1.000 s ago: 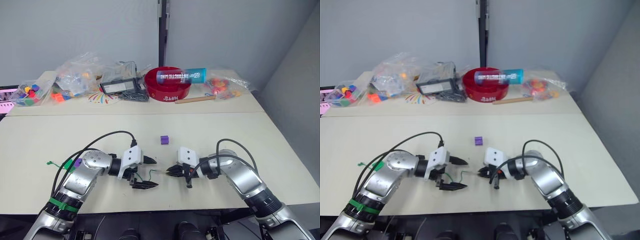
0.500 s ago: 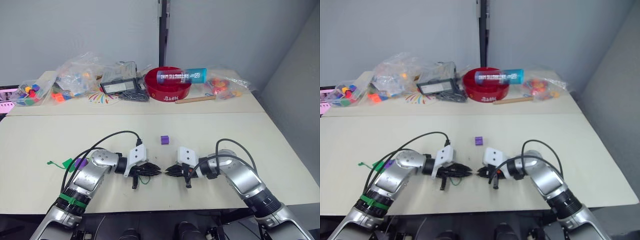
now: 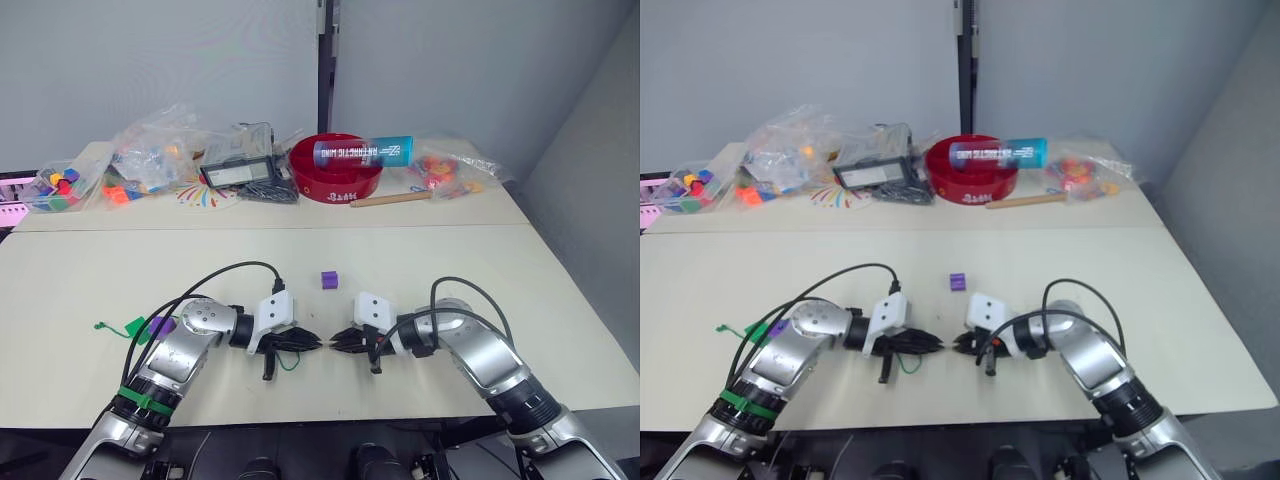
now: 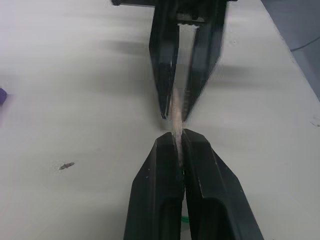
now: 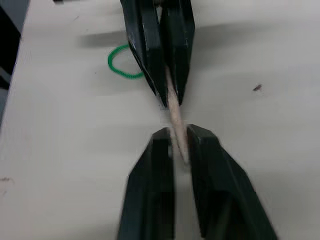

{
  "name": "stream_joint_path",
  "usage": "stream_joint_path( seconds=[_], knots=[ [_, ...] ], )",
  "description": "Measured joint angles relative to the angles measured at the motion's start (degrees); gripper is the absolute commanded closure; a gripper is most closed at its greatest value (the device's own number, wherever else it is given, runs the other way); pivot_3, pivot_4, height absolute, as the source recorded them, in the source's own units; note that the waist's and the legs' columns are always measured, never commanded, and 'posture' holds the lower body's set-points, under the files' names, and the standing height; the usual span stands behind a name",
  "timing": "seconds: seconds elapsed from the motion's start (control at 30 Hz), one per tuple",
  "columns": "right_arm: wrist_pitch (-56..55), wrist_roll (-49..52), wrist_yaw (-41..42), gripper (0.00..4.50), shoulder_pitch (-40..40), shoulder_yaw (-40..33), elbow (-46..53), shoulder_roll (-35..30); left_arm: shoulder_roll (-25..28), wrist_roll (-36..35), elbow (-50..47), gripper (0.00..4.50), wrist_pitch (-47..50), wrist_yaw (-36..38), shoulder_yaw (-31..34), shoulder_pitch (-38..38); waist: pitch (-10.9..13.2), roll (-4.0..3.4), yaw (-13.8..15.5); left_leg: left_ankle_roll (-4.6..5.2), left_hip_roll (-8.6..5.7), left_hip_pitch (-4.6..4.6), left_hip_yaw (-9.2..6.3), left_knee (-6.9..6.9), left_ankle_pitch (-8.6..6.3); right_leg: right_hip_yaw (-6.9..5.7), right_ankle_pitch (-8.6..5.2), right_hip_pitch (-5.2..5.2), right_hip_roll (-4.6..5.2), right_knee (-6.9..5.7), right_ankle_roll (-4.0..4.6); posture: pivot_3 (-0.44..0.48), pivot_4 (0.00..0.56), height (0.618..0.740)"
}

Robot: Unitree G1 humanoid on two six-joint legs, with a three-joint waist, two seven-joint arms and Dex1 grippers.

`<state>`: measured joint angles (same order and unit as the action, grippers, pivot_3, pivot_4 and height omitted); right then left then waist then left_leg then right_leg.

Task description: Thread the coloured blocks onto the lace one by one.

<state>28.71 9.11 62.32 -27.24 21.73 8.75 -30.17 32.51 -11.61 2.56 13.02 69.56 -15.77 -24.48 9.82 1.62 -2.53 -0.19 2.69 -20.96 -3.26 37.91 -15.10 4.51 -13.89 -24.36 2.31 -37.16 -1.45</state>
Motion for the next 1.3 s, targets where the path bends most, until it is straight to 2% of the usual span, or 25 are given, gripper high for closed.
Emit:
stream_joint_path(
  seconds=[0.13, 0.17, 0.27, 0.3, 0.43, 0.6, 0.77, 1.0, 1.23, 1.3],
  knots=[
    [2.59, 3.28, -1.01, 1.47, 2.34, -3.62, 2.57, -1.02, 1.96, -0.01, -0.14, 4.5, 0.14, 0.16, 1.21, 1.06, 0.0, 0.0, 0.08, 0.0, -0.01, -0.03, -0.02, 0.0, 0.0, -0.03, 0.0, 0.0, 0.03, 0.02, 0.0, 0.0, 0.15, 0.731],
    [3.69, 4.17, -1.88, 1.01, 3.35, -5.82, 3.14, -1.08, 2.34, -0.08, -0.52, 4.5, 0.39, 0.2, 1.54, 1.47, 0.0, 0.0, 0.11, 0.0, -0.01, -0.04, -0.03, 0.0, 0.0, -0.05, 0.0, 0.0, 0.03, 0.02, 0.0, 0.0, 0.15, 0.731],
    [6.08, 6.72, -6.36, 0.1, 5.14, -11.71, 4.36, 0.53, 3.55, -0.29, -1.57, 4.5, 1.2, 0.34, 2.32, 2.99, 0.0, 0.0, 0.05, 0.0, -0.01, -0.05, -0.06, 0.0, 0.0, -0.08, 0.0, 0.0, 0.04, 0.02, 0.0, 0.0, 0.15, 0.731],
    [6.92, 7.55, -9.22, 0.04, 5.74, -14.16, 4.72, 2.21, 4.02, -0.63, -2.01, 4.5, 1.57, 0.39, 2.67, 3.4, 0.0, 0.0, -0.04, 0.0, 0.0, -0.05, -0.06, 0.0, 0.0, -0.08, 0.0, 0.0, 0.04, 0.01, 0.0, 0.0, 0.15, 0.731],
    [6.38, 5.27, -21.32, 0.04, 7.87, -15.87, 5.2, 10.05, 4.81, -1.55, -3.85, 4.5, 2.49, 0.31, 3.51, 4.43, 0.0, -0.01, -0.16, 0.0, 0.0, -0.04, -0.07, 0.0, 0.0, -0.1, 0.0, -0.01, 0.03, -0.02, 0.0, 0.0, 0.15, 0.731],
    [3.38, -1.1, -37.28, 0.04, 10.32, -13.71, 3.76, 21.61, 6.39, -2.06, -5.43, 4.5, 4.19, 0.03, 3.95, 5.57, 0.0, -0.01, -0.03, -0.02, 0.0, -0.11, -0.07, 0.0, 0.01, -0.1, 0.0, -0.1, 0.05, -0.02, 0.0, 0.0, 0.15, 0.731],
    [-0.79, -6.76, -48.8, 0.04, 10.42, -10.68, 0.53, 29.61, 6.6, -2.16, -6.67, 4.5, 4.74, -0.28, 4.44, 5.79, -0.01, -0.02, -0.07, -0.02, 0.0, -0.12, -0.06, 0.0, 0.01, -0.11, 0.0, -0.11, 0.05, -0.01, 0.01, 0.0, 0.15, 0.731],
    [-5.41, -10.77, -56.65, 0.04, 8.71, -9.53, -9.48, 33.8, 7.63, -2.55, -7.19, 4.5, 5.8, -0.24, 4.49, 5.95, 0.0, -0.02, -0.15, -0.02, 0.0, -0.11, -0.07, 0.0, 0.01, -0.11, 0.01, -0.11, 0.06, -0.01, 0.01, 0.0, 0.15, 0.731],
    [-10.79, -11.13, -59.09, 0.04, 4.67, -11.28, -17.18, 35.21, 7.93, -3.08, -7.32, 4.5, 5.94, -0.28, 4.64, 6.02, 0.0, -0.02, -0.31, -0.02, 0.02, -0.11, -0.08, -0.03, 0.01, -0.13, 0.01, -0.13, 0.05, -0.02, 0.02, 0.0, 0.15, 0.731],
    [-11.96, -11.15, -59.1, 0.56, 4.0, -11.32, -18.77, 35.32, 8.08, -3.15, -7.32, 4.5, 5.95, -0.29, 4.71, 6.06, 0.0, -0.02, -0.42, -0.02, 0.02, -0.12, -0.08, -0.03, 0.01, -0.13, 0.01, -0.13, 0.06, -0.02, 0.02, 0.0, 0.15, 0.731]
  ],
)
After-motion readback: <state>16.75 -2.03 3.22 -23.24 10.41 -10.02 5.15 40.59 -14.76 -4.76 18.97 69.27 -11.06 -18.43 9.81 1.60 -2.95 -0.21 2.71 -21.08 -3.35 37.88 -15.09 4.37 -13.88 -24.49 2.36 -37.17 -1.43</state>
